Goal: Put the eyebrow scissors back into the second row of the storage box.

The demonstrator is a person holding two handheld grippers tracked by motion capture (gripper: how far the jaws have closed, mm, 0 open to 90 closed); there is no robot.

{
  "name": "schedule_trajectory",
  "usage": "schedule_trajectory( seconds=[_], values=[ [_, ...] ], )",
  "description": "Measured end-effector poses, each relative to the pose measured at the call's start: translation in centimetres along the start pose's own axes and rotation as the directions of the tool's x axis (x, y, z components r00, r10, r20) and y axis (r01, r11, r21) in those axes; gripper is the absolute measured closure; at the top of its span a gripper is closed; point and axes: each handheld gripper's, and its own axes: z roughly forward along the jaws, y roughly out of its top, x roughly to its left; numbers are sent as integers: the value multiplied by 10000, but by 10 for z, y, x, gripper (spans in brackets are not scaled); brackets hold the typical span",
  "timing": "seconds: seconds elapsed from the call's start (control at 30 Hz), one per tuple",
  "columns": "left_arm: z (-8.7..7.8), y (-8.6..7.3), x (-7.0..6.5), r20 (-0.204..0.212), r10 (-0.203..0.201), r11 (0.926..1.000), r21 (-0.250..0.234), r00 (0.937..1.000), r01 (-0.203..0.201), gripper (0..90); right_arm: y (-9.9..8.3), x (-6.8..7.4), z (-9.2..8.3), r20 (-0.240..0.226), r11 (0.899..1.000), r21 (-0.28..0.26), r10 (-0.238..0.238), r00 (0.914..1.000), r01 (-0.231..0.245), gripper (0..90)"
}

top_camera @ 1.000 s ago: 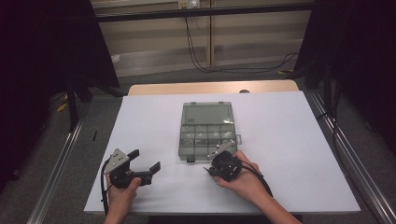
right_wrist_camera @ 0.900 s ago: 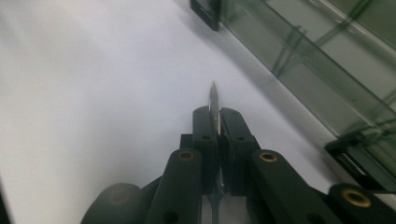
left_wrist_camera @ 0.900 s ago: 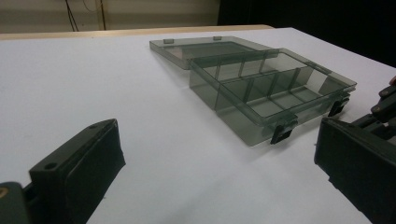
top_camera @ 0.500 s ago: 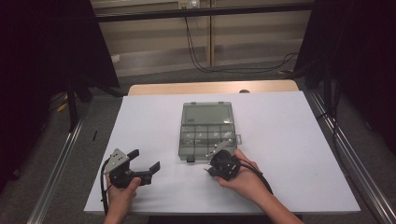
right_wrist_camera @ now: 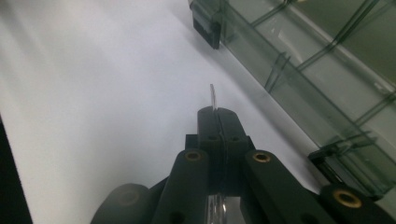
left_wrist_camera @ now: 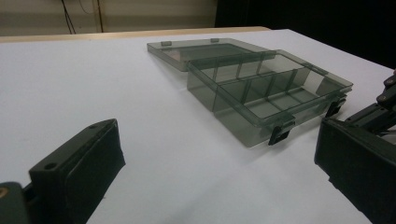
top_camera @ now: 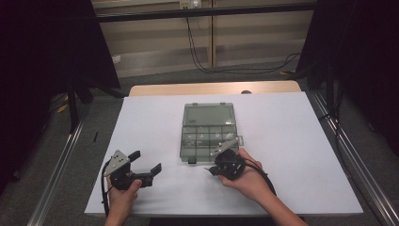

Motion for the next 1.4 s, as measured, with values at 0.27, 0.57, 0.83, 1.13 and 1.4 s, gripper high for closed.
schedule_trajectory(
  seconds=[0.27,0.57,0.83,1.13,1.4],
  values=[
    [-1,0,1,90,92,9999,54,9999,-93,0,5,-3,-7,-131,9998,-120,148,9998,-150,900],
    [-2,1,0,49,84,9999,-62,10000,-84,0,12,-9,-15,-299,9993,-293,212,9993,-221,900],
    [-2,0,0,69,145,9999,-43,9999,-144,0,18,-14,-22,-319,9987,-455,217,9993,-232,900],
    [-2,0,0,116,157,9999,-62,9998,-157,0,26,-22,-29,-262,9975,-632,305,9992,-321,900],
    [-1,0,-1,125,199,9998,-15,9997,-199,0,33,-28,-35,-253,9964,-784,297,9992,-316,900]
  ],
)
